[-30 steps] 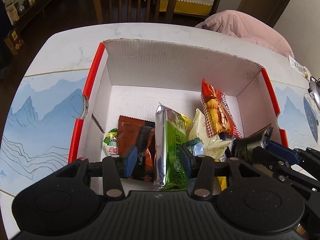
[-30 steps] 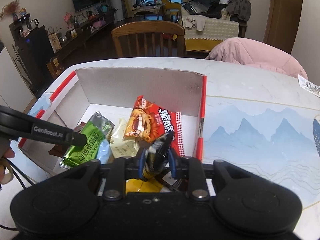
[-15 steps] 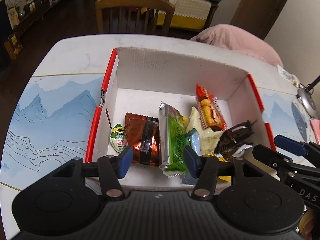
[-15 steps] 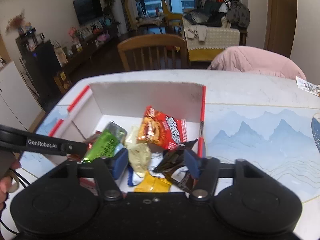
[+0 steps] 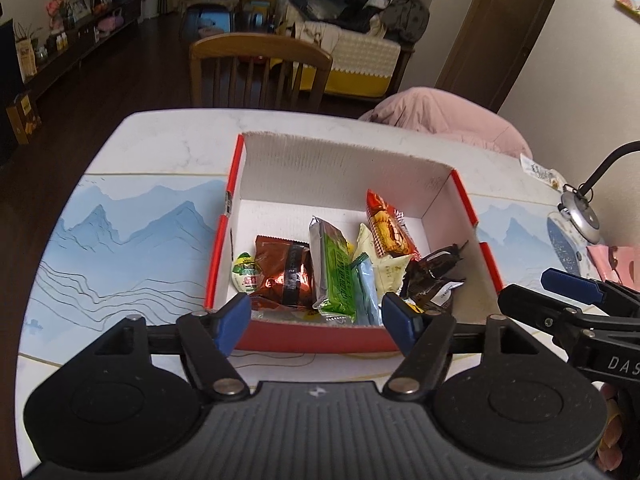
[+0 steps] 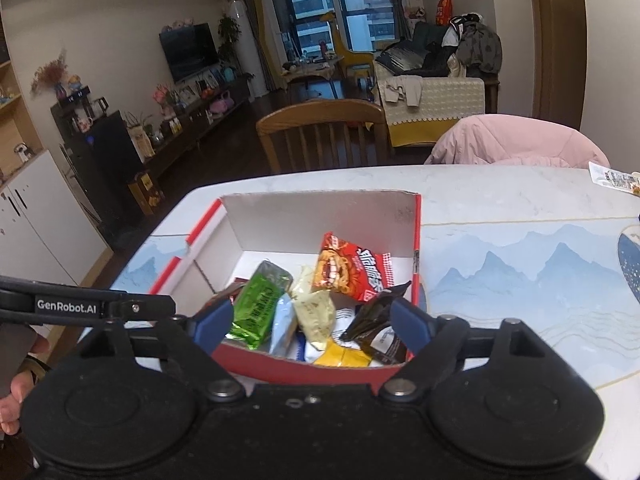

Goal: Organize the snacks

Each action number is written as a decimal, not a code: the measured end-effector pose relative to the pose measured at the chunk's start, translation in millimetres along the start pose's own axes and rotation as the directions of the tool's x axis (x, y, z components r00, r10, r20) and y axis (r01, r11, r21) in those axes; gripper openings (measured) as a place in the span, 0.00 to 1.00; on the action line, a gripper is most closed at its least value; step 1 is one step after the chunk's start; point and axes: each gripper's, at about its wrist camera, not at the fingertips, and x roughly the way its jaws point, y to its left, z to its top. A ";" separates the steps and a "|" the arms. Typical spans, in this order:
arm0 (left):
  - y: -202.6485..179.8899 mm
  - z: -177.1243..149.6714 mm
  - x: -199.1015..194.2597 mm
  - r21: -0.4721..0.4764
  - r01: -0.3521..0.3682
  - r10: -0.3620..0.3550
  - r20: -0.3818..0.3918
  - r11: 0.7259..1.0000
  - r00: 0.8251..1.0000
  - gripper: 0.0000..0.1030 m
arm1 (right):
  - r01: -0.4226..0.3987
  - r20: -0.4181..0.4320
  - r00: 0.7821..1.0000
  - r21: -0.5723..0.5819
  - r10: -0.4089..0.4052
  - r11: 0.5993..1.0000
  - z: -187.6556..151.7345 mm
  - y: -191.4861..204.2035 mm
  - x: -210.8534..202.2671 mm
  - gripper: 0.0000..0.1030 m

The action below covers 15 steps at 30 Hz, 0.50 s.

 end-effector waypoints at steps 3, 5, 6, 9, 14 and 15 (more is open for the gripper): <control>-2.4 -6.3 -13.2 0.020 -0.013 0.012 0.021 1.000 1.000 0.73 | -0.016 0.014 1.000 -0.004 0.016 1.000 -3.0 5.4 -10.4 0.88; -3.5 -9.6 -22.0 0.026 -0.009 0.008 0.037 1.000 0.999 0.75 | -0.021 0.029 0.999 -0.007 0.021 1.000 -5.0 9.9 -18.3 0.92; -4.3 -10.9 -26.3 0.026 -0.009 0.007 0.046 1.000 0.999 0.77 | -0.026 0.037 0.999 -0.009 0.026 1.000 -5.6 11.7 -21.9 0.93; -6.0 -14.8 -40.9 0.033 -0.001 -0.002 0.087 0.999 0.996 0.83 | -0.033 0.061 0.998 -0.013 0.034 0.999 -7.8 16.0 -32.3 0.96; -8.5 -18.0 -60.8 0.036 -0.016 0.010 0.149 0.999 0.989 0.97 | -0.046 0.099 0.994 -0.012 0.047 0.999 -7.3 21.2 -46.7 0.99; -8.3 -18.4 -63.5 0.034 -0.017 0.012 0.157 0.999 0.987 0.97 | -0.044 0.106 0.993 -0.013 0.046 0.999 -7.2 22.3 -48.6 1.00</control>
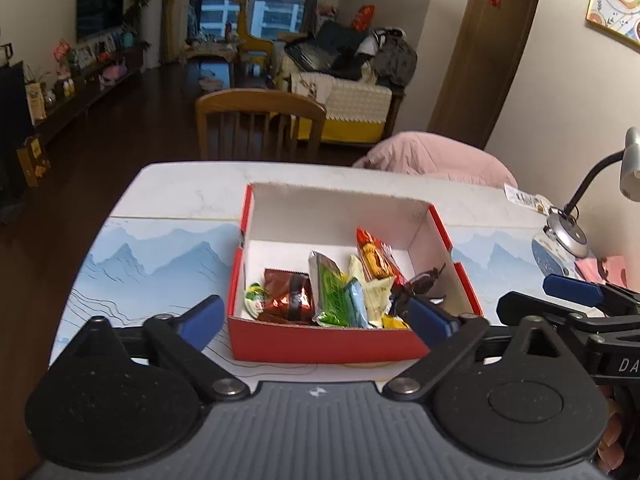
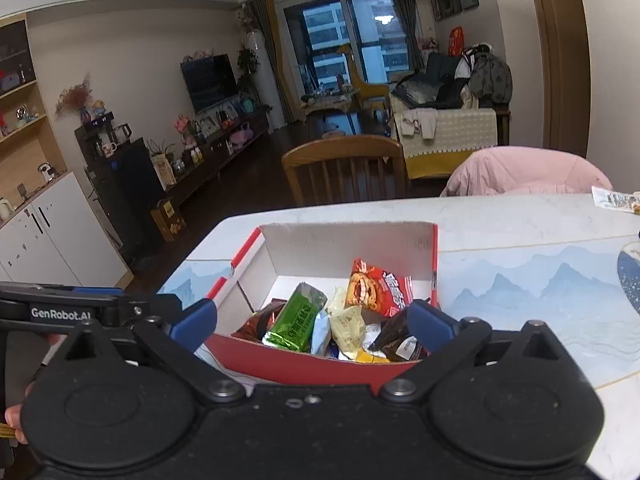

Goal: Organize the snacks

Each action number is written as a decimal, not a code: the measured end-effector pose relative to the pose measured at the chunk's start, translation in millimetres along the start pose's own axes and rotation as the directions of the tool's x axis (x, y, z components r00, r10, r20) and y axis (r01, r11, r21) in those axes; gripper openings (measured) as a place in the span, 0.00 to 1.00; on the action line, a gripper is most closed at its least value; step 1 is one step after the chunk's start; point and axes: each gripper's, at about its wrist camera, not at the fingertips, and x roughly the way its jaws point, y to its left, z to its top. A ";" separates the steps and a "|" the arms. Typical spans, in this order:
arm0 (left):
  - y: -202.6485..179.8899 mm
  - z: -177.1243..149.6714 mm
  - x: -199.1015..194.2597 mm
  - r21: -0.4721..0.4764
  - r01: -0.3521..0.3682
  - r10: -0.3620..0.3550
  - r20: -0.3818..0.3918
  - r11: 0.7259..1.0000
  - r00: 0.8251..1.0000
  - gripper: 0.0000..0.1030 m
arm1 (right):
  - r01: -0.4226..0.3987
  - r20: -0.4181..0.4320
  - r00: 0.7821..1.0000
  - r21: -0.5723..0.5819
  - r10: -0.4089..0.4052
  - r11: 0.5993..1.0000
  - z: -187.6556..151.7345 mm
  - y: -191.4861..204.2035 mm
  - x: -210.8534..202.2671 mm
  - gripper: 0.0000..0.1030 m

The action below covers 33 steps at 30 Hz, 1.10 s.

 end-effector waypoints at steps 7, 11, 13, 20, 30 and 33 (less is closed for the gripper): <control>0.2 -2.8 -11.5 -0.001 0.012 -0.012 -0.002 1.000 1.000 1.00 | -0.008 0.014 1.000 0.000 0.008 1.000 -3.7 5.5 -8.6 1.00; -1.3 -5.7 -14.8 0.018 -0.007 0.007 -0.006 1.000 1.000 1.00 | -0.008 0.016 1.000 0.000 0.008 1.000 -5.6 9.0 -11.5 1.00; -0.4 -7.9 -18.8 0.016 -0.003 0.003 0.003 1.000 1.000 1.00 | -0.015 0.018 1.000 0.006 0.015 1.000 -6.8 10.0 -13.5 1.00; -0.7 -12.8 -31.7 0.025 -0.021 0.020 0.039 0.999 0.999 1.00 | -0.016 0.019 1.000 0.008 0.016 1.000 -9.8 12.2 -17.9 1.00; -5.1 -14.4 -41.7 0.013 -0.031 0.030 0.063 0.999 0.998 1.00 | -0.027 0.023 0.999 0.004 0.026 1.000 -12.4 15.3 -24.8 1.00; -6.0 -14.7 -41.6 0.012 -0.030 0.029 0.061 0.999 0.998 1.00 | -0.027 0.022 0.999 0.005 0.027 1.000 -12.4 15.3 -24.8 1.00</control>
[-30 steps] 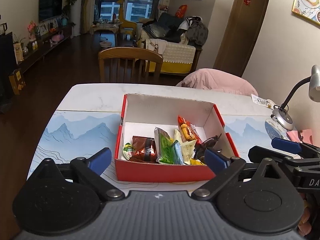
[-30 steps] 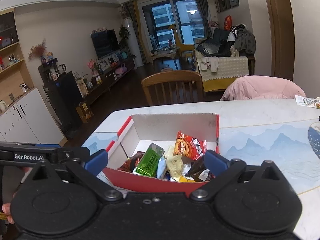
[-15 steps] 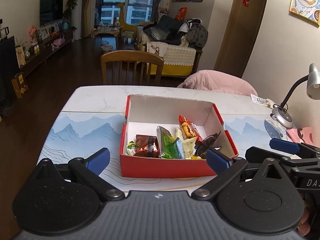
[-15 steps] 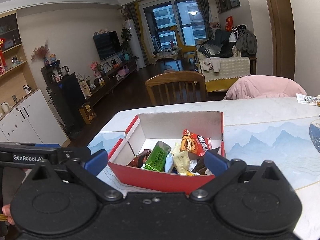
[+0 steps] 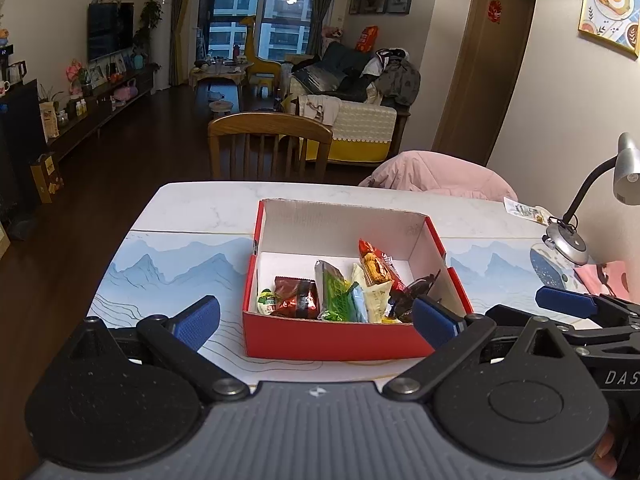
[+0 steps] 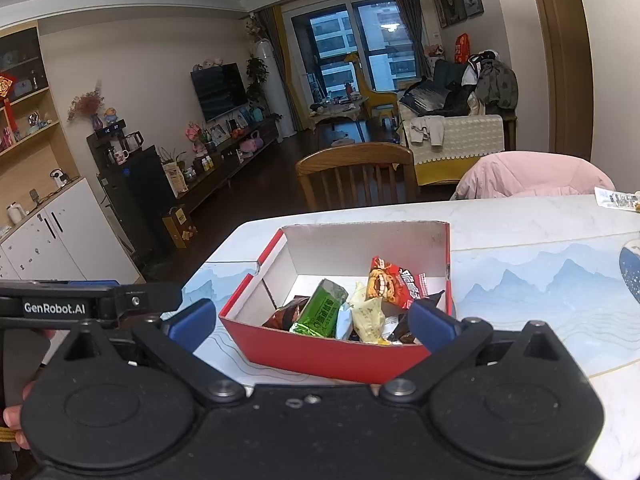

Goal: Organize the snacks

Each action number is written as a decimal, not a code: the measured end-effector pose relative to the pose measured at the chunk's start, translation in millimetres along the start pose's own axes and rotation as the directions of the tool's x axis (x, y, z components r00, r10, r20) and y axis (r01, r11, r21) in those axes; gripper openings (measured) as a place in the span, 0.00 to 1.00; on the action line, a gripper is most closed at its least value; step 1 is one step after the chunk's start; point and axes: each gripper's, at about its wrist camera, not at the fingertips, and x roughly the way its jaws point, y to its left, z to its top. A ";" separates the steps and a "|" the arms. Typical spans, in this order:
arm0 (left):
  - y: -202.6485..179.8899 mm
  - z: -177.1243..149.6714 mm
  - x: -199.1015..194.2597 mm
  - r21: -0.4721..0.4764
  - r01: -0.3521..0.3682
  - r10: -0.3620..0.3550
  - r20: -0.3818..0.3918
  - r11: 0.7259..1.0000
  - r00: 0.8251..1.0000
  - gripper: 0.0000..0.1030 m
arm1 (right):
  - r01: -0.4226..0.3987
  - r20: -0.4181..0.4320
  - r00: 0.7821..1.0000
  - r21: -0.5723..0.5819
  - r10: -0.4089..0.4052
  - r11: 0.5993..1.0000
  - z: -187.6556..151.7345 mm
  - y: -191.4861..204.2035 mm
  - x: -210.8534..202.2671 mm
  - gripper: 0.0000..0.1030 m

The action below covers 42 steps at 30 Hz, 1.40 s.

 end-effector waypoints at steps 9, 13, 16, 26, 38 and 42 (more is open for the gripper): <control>-0.4 -0.1 1.9 -0.013 0.001 -0.002 -0.008 1.000 1.000 1.00 | 0.000 -0.004 1.000 0.002 0.000 1.000 -1.3 -2.2 0.2 1.00; -0.5 -1.0 2.7 -0.012 -0.003 0.002 -0.007 1.000 1.000 1.00 | 0.001 -0.005 1.000 0.002 -0.001 1.000 -2.2 -2.5 0.4 1.00; -0.9 -1.1 2.5 -0.010 -0.002 0.002 -0.007 1.000 1.000 1.00 | 0.001 -0.006 1.000 0.004 -0.001 1.000 -2.3 -2.7 0.4 1.00; -1.6 -2.9 3.3 -0.009 -0.001 0.001 -0.010 1.000 1.000 1.00 | 0.004 -0.009 1.000 0.008 -0.004 1.000 -6.1 -5.1 2.6 1.00; -1.6 -10.0 2.0 0.000 0.008 -0.008 -0.012 1.000 1.000 1.00 | 0.015 -0.011 1.000 0.013 -0.015 1.000 -14.0 -5.8 5.6 1.00; -1.2 -11.8 0.8 0.006 0.010 -0.010 -0.011 1.000 1.000 1.00 | 0.017 -0.011 1.000 0.015 -0.017 1.000 -15.2 -6.3 6.1 1.00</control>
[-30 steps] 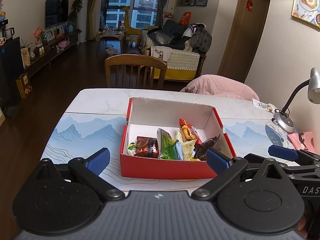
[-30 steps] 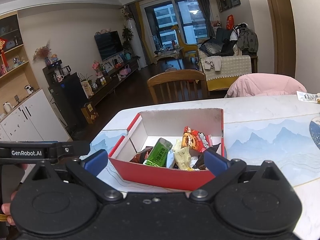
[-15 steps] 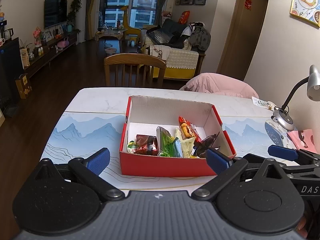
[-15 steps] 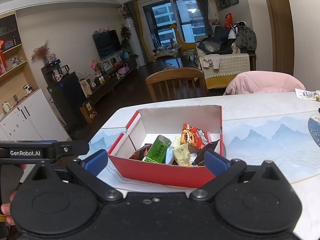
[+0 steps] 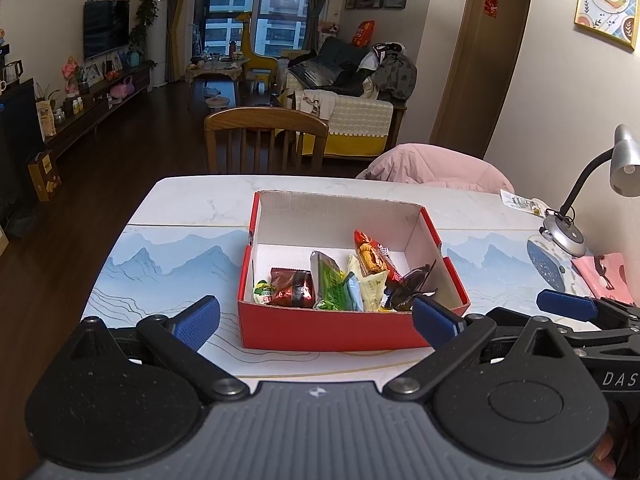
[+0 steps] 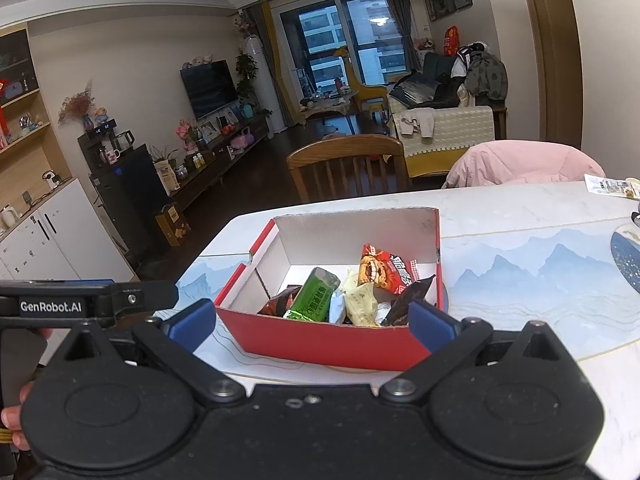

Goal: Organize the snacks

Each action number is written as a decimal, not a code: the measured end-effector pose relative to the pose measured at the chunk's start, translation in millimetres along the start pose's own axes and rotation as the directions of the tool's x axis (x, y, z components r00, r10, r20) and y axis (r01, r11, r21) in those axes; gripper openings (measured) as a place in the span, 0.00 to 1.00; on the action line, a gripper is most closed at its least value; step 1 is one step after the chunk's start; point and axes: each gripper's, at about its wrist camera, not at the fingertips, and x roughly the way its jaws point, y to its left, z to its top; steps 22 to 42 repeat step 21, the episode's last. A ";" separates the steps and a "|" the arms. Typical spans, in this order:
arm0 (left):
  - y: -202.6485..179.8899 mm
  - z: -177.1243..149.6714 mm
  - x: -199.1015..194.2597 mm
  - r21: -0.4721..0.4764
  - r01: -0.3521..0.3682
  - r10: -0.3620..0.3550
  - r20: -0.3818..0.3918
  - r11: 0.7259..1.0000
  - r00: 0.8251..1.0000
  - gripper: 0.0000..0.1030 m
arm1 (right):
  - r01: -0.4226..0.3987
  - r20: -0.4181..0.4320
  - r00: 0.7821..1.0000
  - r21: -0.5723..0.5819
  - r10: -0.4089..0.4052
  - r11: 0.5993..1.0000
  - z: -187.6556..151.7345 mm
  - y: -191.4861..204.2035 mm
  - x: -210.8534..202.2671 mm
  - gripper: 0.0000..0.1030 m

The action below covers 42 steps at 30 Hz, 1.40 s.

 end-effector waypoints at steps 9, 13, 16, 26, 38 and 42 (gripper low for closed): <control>1.0 0.0 -1.1 0.019 0.010 -0.010 -0.015 1.000 1.000 1.00 | 0.002 -0.002 1.000 0.005 -0.002 1.000 -4.6 -1.4 -2.5 1.00; 2.4 -2.2 -1.4 0.022 0.010 -0.009 -0.021 1.000 1.000 1.00 | 0.006 -0.004 1.000 0.011 -0.006 1.000 -7.9 -3.7 -3.6 1.00; 4.8 -3.4 -2.2 0.012 0.014 -0.014 -0.027 1.000 1.000 1.00 | 0.008 -0.007 1.000 0.019 -0.008 1.000 -12.7 -5.4 -5.8 1.00; 6.4 -3.7 -2.1 0.000 0.022 -0.022 -0.048 1.000 0.999 1.00 | 0.011 -0.010 1.000 0.023 -0.011 1.000 -14.2 -4.6 -8.9 1.00; 6.4 -3.7 -2.1 0.000 0.022 -0.022 -0.048 1.000 0.999 1.00 | 0.011 -0.010 1.000 0.023 -0.011 1.000 -14.2 -4.6 -8.9 1.00; 6.4 -3.7 -2.1 0.000 0.022 -0.022 -0.048 1.000 0.999 1.00 | 0.011 -0.010 1.000 0.023 -0.011 1.000 -14.2 -4.6 -8.9 1.00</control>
